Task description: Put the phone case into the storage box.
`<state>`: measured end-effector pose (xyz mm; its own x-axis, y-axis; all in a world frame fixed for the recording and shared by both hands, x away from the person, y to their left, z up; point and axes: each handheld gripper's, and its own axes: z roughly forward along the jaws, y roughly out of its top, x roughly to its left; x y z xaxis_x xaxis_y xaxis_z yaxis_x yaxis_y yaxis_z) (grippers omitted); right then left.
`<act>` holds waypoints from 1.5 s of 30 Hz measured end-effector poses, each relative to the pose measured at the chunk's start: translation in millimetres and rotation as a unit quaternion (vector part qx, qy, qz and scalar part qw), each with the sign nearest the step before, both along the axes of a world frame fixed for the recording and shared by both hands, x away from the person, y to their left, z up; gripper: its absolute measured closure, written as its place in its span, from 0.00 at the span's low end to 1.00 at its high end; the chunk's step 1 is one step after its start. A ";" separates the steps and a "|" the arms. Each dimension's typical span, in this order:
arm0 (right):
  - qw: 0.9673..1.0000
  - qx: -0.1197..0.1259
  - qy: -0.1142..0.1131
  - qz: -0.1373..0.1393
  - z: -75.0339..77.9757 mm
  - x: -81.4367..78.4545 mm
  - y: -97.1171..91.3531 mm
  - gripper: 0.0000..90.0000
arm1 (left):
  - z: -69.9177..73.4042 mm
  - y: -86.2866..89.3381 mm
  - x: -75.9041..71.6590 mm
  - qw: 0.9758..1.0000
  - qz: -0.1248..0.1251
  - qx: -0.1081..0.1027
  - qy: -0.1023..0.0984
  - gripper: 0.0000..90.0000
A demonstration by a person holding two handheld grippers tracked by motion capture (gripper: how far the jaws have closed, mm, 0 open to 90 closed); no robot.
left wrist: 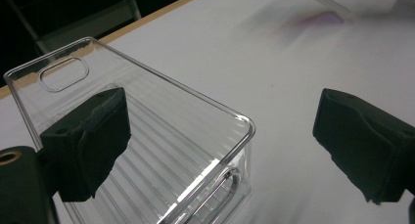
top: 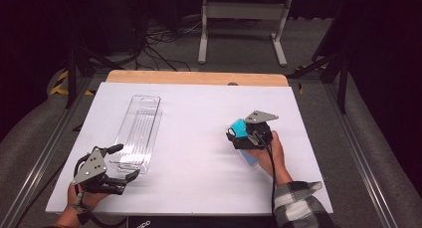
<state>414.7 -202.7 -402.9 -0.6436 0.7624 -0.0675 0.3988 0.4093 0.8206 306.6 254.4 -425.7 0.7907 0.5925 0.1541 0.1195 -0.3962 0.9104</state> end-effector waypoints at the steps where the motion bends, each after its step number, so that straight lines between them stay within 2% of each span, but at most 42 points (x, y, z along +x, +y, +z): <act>1: 1.000 0.008 -0.006 0.000 2.3 -2.1 -1.3 0.19 | 0.0 -0.9 -0.3 1.000 0.001 0.000 0.000 0.09; 4: 0.999 0.025 -0.029 0.000 8.9 -7.5 -4.1 0.19 | 0.2 -3.3 0.0 1.000 0.000 0.000 0.000 0.09; 5: 0.999 0.025 -0.029 0.000 8.9 -7.5 -4.1 0.19 | 0.2 -3.3 0.0 1.000 0.000 0.000 0.000 0.09; 7: 0.998 0.043 -0.044 -0.001 14.0 -11.6 -6.4 0.19 | 0.2 -4.7 0.2 1.000 -0.001 -0.002 -0.001 0.09; 13: 0.996 0.059 -0.069 0.009 23.4 -20.5 -4.2 0.19 | 2.0 -11.0 1.7 1.000 -0.006 -0.011 0.001 0.09; 14: 0.996 0.059 -0.073 0.008 24.6 -21.8 -3.3 0.19 | 3.0 -12.3 2.1 1.000 -0.009 -0.013 0.006 0.10; 16: 0.995 0.065 -0.081 0.011 27.3 -25.0 -1.0 0.19 | 4.6 -16.9 3.4 1.000 -0.011 -0.023 0.004 0.10; 22: 0.993 0.074 -0.093 0.027 31.6 -33.4 9.5 0.19 | 5.6 -32.8 6.4 0.999 -0.029 -0.023 0.011 0.11; 27: 0.990 0.083 -0.102 0.040 33.1 -39.2 18.7 0.19 | 7.2 -47.0 9.0 0.998 -0.044 -0.043 0.015 0.11; 31: 0.989 0.089 -0.105 0.049 33.0 -45.5 27.9 0.19 | 6.9 -61.0 11.0 0.997 -0.058 -0.046 0.017 0.11; 34: 0.988 0.095 -0.113 0.055 32.8 -50.4 34.7 0.19 | 6.2 -70.6 13.4 0.996 -0.072 -0.051 0.025 0.14; 37: 0.986 0.098 -0.118 0.063 31.8 -55.0 42.0 0.19 | 5.3 -77.8 17.6 0.993 -0.087 -0.066 0.052 0.19; 41: 0.984 0.104 -0.122 0.072 30.0 -59.7 50.6 0.19 | 6.3 -85.2 18.9 0.992 -0.091 -0.068 0.052 0.21; 43: 0.984 0.105 -0.124 0.075 28.8 -62.1 55.2 0.19 | 7.6 -89.6 20.0 0.991 -0.098 -0.076 0.058 0.22; 45: 0.983 0.107 -0.125 0.077 28.7 -63.3 57.0 0.19 | 7.1 -93.4 21.5 0.988 -0.101 -0.099 0.064 0.24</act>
